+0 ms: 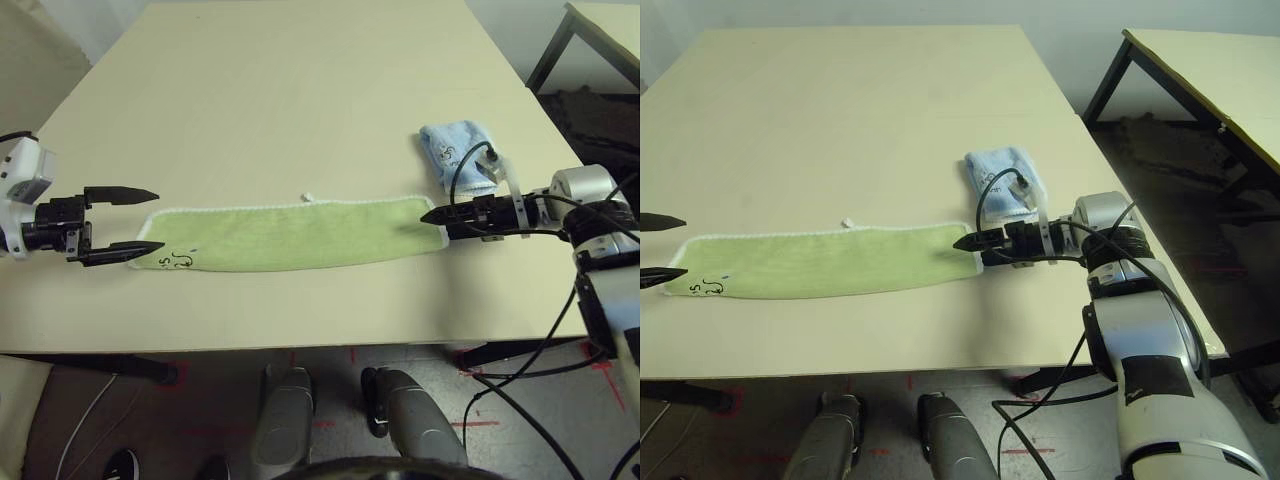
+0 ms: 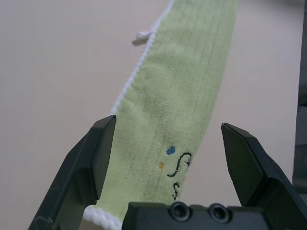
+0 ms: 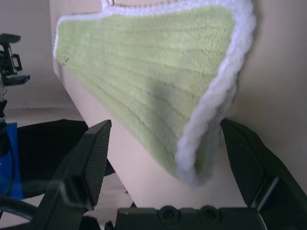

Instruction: Fold the towel and set it aside.

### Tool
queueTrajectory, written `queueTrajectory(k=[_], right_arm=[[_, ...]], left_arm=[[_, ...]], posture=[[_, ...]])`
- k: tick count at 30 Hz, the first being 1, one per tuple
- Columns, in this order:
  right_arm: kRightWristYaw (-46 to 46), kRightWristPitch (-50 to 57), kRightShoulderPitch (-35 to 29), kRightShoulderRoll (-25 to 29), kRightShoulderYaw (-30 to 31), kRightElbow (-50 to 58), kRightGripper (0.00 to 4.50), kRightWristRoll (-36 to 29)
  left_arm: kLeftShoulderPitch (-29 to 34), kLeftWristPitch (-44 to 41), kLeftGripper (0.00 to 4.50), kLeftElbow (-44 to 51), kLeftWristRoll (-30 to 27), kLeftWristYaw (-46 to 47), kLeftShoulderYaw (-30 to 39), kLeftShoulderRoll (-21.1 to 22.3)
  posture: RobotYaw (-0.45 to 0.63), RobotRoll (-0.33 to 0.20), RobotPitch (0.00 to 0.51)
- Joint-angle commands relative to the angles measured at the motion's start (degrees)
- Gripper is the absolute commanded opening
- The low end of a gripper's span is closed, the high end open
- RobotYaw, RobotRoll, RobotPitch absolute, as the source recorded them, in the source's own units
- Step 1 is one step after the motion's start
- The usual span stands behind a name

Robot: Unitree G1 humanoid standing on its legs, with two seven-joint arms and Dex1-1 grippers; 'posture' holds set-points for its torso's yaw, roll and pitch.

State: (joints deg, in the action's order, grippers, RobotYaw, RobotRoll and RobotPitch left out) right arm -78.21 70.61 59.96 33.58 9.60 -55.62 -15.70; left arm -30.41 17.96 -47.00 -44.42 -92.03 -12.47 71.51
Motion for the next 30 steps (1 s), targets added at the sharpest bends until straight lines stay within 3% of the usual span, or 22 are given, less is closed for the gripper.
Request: queueTrajectory(k=[1,5,8,14,19,24,30], right_arm=[[3.5,-1.3,-0.9,-1.1,-1.9,-1.2,4.50,-0.1],[4.7,-1.5,-1.2,-2.1,-3.0,-0.4,4.50,-0.2],[5.2,-2.1,-1.7,-2.3,-3.4,0.3,4.02,-0.2],[6.3,-2.9,-1.6,-2.3,-4.9,0.6,1.76,-0.8],[3.2,-2.9,-3.3,0.0,-0.6,4.9,0.03,0.6],[-3.1,-1.9,-7.7,7.8,6.7,15.0,0.01,0.7],[-5.7,-2.5,-8.9,14.8,9.2,17.3,0.01,1.0]], left_arm=[[0.3,0.9,4.48,0.5,-0.1,-0.5,-1.4,0.7],[-0.2,1.2,4.48,0.5,-0.2,-0.5,-2.0,0.5],[-0.5,1.3,4.50,0.6,-0.3,-0.5,-2.2,0.4],[-0.9,1.4,4.50,0.6,-0.3,-0.5,-2.5,0.3],[-0.9,1.3,4.50,0.7,-0.2,-0.5,-2.6,0.3],[-0.6,1.3,4.50,0.8,-0.2,-0.5,-2.4,0.3],[-0.7,1.5,4.50,0.1,0.2,-0.5,-2.5,-0.2]], posture=[[0.09,0.000,0.168],[0.09,0.000,0.164],[0.09,0.000,0.164],[0.09,0.000,0.163],[0.09,0.000,0.163],[0.09,0.000,0.166],[0.08,0.000,0.169]])
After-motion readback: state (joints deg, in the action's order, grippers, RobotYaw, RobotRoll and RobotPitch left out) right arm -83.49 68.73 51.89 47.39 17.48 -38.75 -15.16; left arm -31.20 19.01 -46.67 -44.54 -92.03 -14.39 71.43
